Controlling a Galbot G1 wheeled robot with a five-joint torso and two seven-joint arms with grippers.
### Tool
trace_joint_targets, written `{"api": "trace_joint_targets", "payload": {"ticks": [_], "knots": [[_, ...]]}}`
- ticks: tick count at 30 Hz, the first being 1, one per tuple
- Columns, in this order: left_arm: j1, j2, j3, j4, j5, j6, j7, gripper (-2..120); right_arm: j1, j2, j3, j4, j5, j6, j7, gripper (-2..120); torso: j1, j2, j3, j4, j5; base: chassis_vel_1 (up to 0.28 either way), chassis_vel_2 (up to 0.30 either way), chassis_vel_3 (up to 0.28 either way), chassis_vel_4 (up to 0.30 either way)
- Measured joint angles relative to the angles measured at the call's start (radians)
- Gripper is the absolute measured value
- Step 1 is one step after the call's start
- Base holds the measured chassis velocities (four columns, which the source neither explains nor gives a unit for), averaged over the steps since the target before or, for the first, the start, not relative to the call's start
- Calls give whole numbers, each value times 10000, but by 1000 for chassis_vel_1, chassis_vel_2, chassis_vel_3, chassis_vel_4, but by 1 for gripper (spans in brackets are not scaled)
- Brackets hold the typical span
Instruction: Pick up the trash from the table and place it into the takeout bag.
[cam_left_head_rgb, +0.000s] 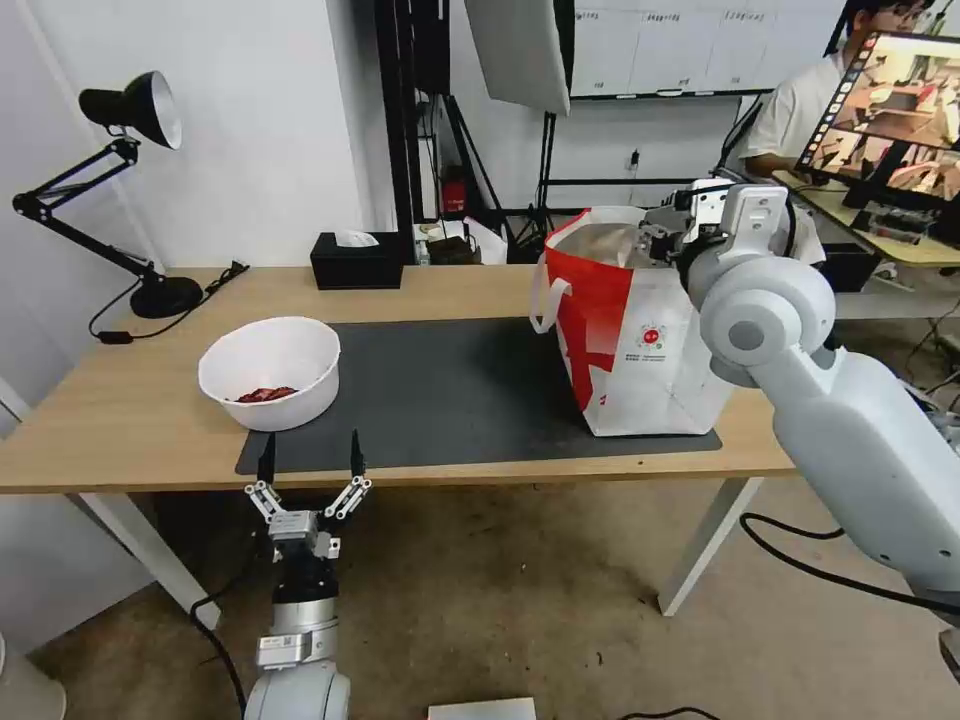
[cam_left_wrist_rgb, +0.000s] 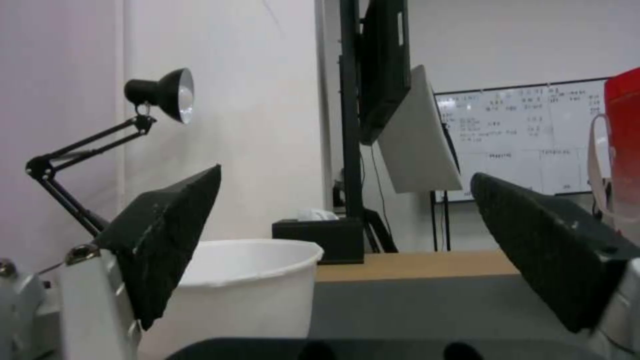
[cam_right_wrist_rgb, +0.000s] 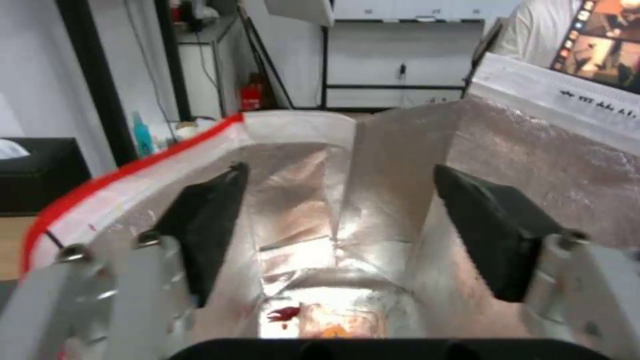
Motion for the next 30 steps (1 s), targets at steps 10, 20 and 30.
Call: {"api": "trace_joint_targets", "payload": {"ticks": [10, 20, 30], "knots": [[13, 0, 8, -50, -13, 29, -1, 100, -996, -151, 93, 74, -3598, 3924, -4560, 100, 0, 0, 0, 0, 0, 0, 0, 0, 0], [82, -3, 59, -145, 2, 48, 6, 100, -2722, 130, 716, -197, -5590, 6979, -6135, 100, 0, 0, 0, -1, -1, 0, 0, 0, 0], [134, -2, 60, -245, 68, 78, 27, 100, -5504, 1593, 2090, -250, -7706, 9214, -7056, 100, 0, 0, -1, -1, 2, 0, 0, 0, 0]]}}
